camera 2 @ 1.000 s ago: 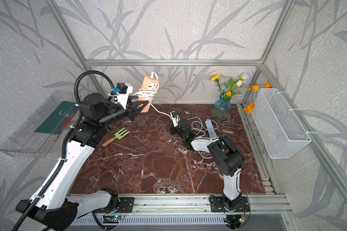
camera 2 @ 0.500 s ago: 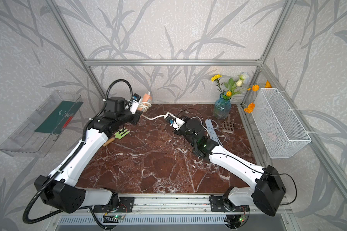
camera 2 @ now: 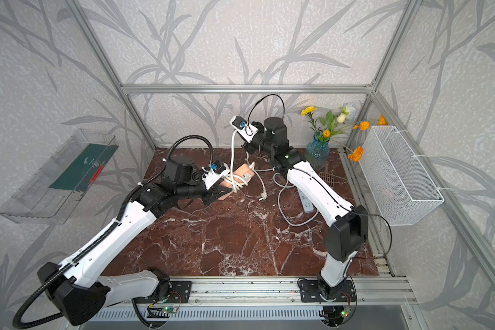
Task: Wrap the cord around the power strip
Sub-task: Wrap the power cord around the power strip.
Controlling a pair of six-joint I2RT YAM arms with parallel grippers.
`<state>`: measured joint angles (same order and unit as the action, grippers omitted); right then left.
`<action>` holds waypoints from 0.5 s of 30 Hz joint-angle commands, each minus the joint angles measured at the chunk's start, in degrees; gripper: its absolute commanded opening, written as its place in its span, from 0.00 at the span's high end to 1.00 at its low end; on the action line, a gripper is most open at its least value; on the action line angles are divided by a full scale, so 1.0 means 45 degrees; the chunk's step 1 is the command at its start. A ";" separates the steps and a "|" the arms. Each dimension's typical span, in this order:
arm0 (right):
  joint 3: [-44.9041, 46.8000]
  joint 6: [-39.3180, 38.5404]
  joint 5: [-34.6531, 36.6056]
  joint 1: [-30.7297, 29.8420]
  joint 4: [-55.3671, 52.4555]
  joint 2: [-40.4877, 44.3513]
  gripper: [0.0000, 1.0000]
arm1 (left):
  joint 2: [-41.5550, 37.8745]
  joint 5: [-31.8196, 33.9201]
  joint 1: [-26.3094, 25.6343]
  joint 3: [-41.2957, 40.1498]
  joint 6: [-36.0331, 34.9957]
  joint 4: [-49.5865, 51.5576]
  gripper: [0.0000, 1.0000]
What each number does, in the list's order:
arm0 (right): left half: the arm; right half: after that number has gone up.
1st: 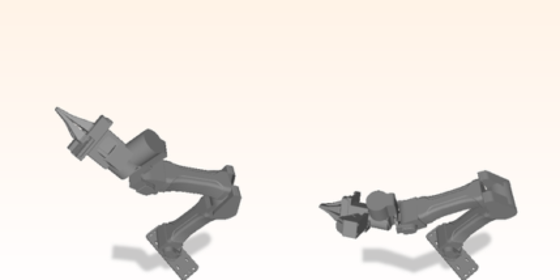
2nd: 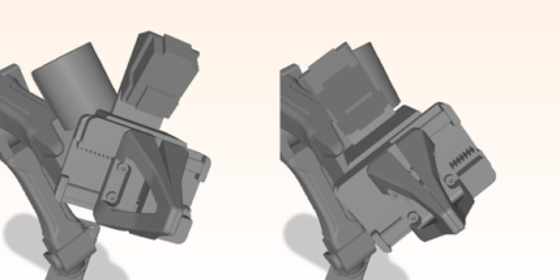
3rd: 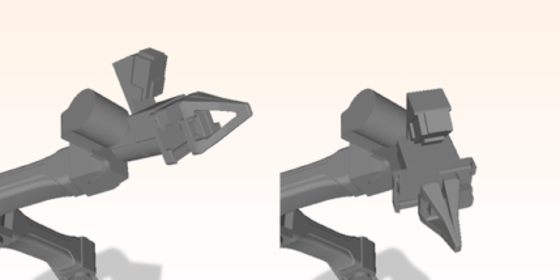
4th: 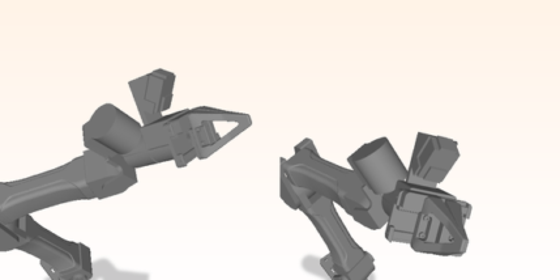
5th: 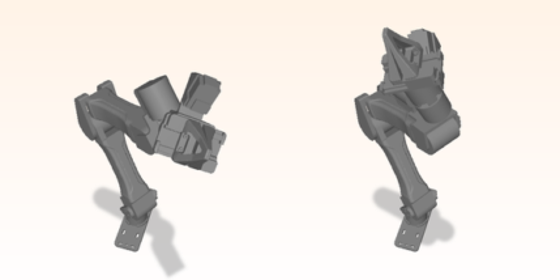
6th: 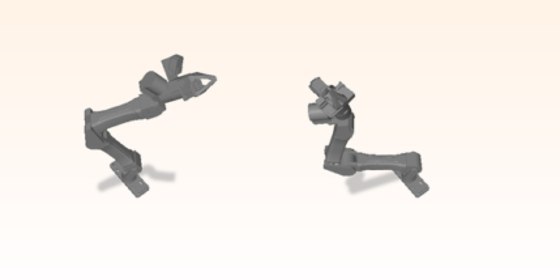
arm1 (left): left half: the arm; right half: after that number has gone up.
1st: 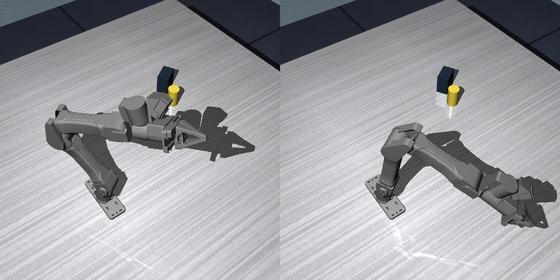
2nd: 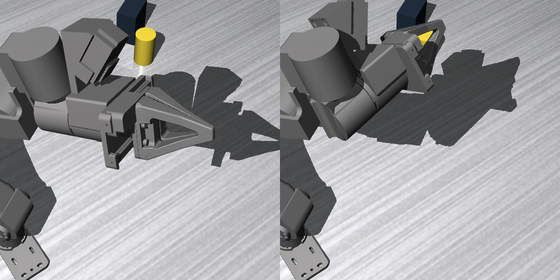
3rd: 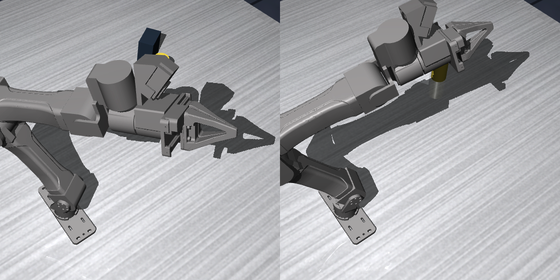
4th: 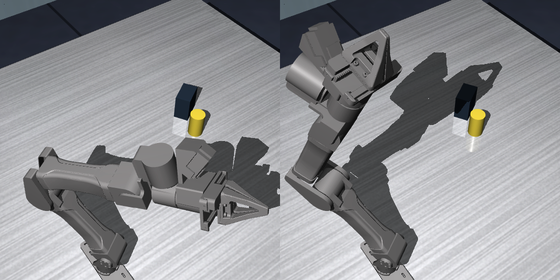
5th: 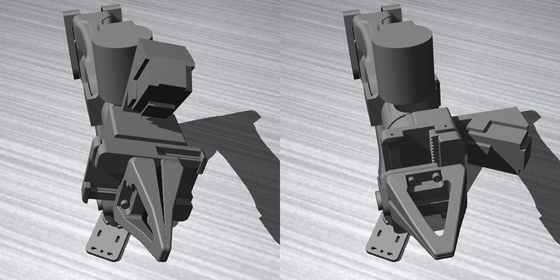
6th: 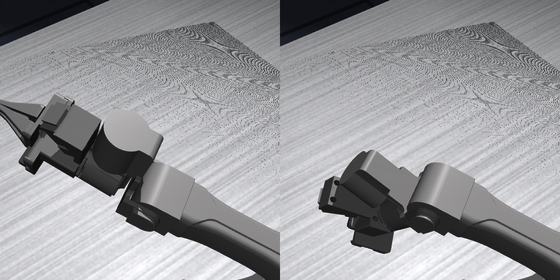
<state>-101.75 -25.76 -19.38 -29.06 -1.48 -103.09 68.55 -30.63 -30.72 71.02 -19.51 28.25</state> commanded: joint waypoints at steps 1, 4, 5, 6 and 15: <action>-0.0407 0.2724 -0.1171 0.0741 0.0642 -0.1201 1.00 | -0.0750 -0.3079 -0.0444 0.0414 -0.0076 -0.0445 1.00; 0.0317 0.3389 -0.1336 0.0698 0.1284 -0.1775 1.00 | -0.1046 -0.3100 -0.0429 0.1001 0.0245 -0.1171 1.00; 0.0715 0.3685 -0.1272 0.0679 0.1697 -0.1906 1.00 | -0.1157 -0.2932 -0.0381 0.1126 0.0446 -0.1661 1.00; 0.1061 0.3963 -0.1181 0.0677 0.2066 -0.2008 1.00 | -0.1190 -0.2813 -0.0339 0.1281 0.0601 -0.2013 1.00; 0.3320 0.6923 0.1085 -0.0212 0.6903 -0.3592 0.93 | -0.0497 -0.1779 -0.0116 0.2599 0.1996 -0.3674 1.00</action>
<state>-89.14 -2.63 -27.73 -30.63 25.36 -113.30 69.12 -29.39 -29.30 75.77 -9.65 24.84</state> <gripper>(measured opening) 0.087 0.308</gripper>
